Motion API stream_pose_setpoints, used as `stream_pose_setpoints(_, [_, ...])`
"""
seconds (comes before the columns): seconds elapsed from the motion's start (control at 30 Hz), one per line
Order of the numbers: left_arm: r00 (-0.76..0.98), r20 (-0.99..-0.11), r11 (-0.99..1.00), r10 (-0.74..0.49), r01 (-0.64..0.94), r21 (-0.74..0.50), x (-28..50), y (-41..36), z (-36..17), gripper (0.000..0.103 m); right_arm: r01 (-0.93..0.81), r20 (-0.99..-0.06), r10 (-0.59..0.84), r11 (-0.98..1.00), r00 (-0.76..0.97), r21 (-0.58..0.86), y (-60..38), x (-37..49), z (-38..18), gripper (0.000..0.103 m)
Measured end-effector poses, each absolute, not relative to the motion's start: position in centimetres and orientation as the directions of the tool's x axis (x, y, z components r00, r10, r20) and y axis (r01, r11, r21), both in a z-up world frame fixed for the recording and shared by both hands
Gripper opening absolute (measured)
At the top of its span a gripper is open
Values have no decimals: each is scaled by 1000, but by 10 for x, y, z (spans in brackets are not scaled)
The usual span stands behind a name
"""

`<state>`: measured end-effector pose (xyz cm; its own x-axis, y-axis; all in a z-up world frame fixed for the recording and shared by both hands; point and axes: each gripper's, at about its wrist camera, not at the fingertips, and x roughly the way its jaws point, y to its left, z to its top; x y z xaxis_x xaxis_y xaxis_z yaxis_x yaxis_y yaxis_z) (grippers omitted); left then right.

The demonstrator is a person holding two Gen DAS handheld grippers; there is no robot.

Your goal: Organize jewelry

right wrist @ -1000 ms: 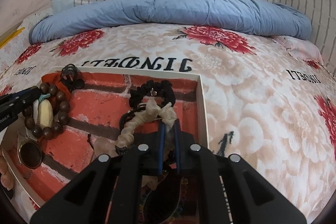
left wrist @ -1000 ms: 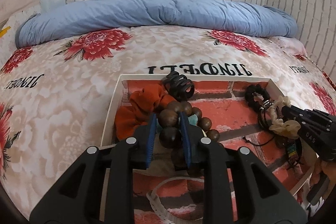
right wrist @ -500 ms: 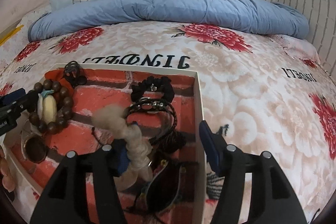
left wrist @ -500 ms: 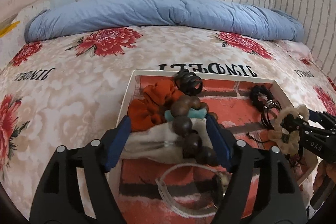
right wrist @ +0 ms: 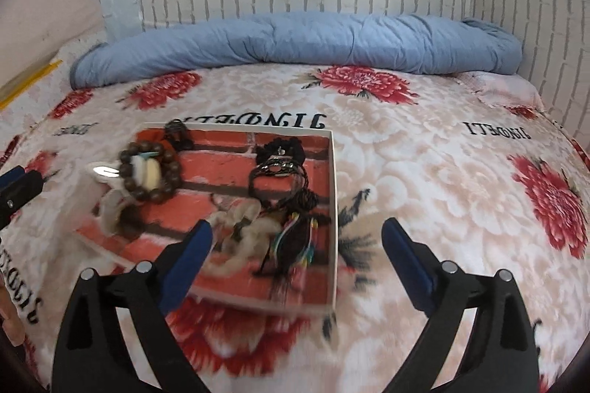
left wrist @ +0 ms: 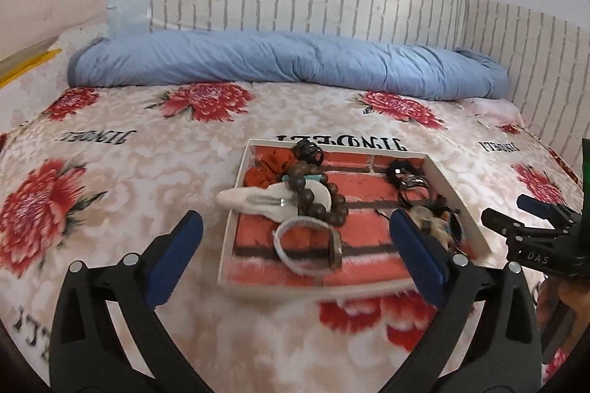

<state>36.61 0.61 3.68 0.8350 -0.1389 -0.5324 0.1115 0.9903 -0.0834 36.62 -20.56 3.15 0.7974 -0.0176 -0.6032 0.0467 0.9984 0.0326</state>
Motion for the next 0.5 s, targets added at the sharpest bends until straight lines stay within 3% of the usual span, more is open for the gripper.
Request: stream_pose_setpoints(0.5, [919, -390, 999, -51, 47, -19, 197, 5, 56, 98, 7, -495, -5, 1000, 869, 3, -190, 212, 45, 99])
